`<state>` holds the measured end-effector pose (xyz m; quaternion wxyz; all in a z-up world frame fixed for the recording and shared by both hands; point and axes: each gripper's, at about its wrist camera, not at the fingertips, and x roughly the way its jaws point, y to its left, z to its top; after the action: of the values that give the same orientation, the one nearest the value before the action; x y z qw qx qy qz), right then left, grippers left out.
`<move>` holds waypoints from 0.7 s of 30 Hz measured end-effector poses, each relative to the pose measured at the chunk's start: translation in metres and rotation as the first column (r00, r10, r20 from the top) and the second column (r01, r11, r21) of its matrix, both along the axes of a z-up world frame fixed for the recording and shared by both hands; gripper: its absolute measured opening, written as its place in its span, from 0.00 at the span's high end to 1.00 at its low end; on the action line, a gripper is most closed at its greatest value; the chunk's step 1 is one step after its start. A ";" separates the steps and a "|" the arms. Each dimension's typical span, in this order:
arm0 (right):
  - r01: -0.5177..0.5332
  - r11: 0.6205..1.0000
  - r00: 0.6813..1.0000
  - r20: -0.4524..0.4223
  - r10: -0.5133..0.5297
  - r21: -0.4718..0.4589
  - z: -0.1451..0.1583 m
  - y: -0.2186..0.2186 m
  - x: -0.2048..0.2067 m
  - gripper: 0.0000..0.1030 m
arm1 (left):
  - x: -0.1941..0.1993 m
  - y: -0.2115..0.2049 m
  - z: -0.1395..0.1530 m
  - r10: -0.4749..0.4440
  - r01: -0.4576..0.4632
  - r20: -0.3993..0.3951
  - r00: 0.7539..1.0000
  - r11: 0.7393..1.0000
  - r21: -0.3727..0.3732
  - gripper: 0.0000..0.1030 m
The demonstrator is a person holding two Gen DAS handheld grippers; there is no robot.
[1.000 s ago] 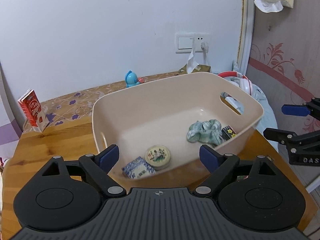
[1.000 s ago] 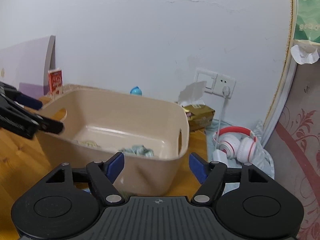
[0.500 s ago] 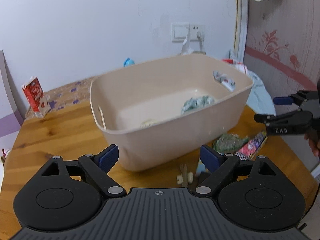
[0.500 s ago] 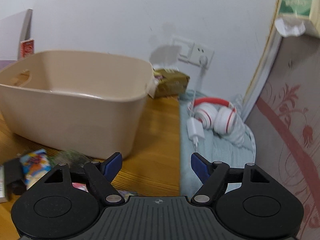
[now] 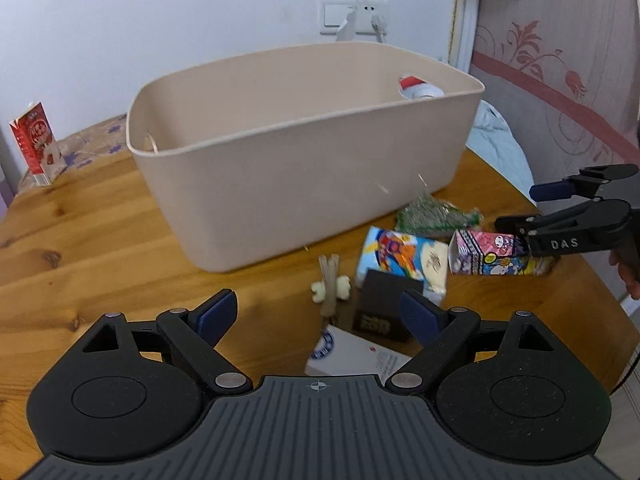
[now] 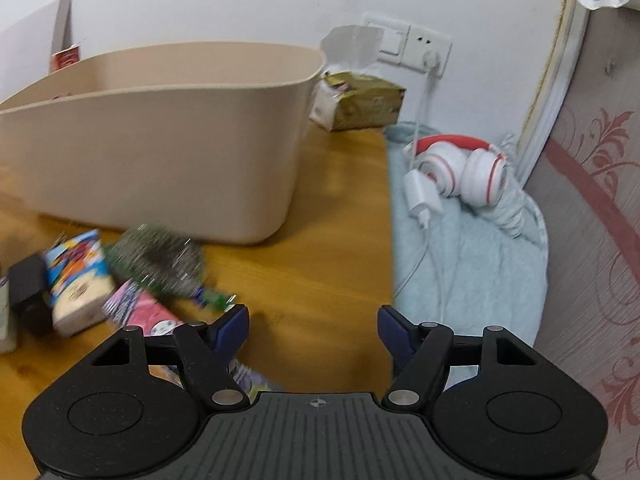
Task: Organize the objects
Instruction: 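Move both grippers back to the remaining items on the table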
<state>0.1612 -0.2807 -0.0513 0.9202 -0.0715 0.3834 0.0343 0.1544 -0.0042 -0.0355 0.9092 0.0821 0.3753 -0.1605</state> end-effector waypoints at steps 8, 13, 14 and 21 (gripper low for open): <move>-0.019 0.996 0.999 0.039 0.015 0.087 0.010 0.006 -0.037 0.28 | -0.010 0.003 -0.010 -0.038 0.038 -0.022 0.999 0.999 -0.020 0.13; -0.053 0.987 0.997 0.063 0.044 0.154 0.022 0.009 -0.052 0.28 | -0.012 0.001 -0.016 -0.055 0.055 -0.030 0.998 0.998 -0.028 0.13; -0.065 0.986 0.996 0.063 0.056 0.152 0.023 0.011 -0.054 0.28 | -0.012 0.000 -0.017 -0.057 0.056 -0.032 0.998 0.998 -0.027 0.13; -0.103 0.983 0.995 0.030 0.100 0.152 0.012 0.021 -0.059 0.30 | -0.006 -0.005 -0.032 -0.070 0.069 -0.076 0.995 0.998 -0.012 0.13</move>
<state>0.1018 -0.2596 -0.0397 0.9242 -0.0204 0.3652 0.1098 0.1488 -0.0097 -0.0674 0.8885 0.0844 0.4059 -0.1968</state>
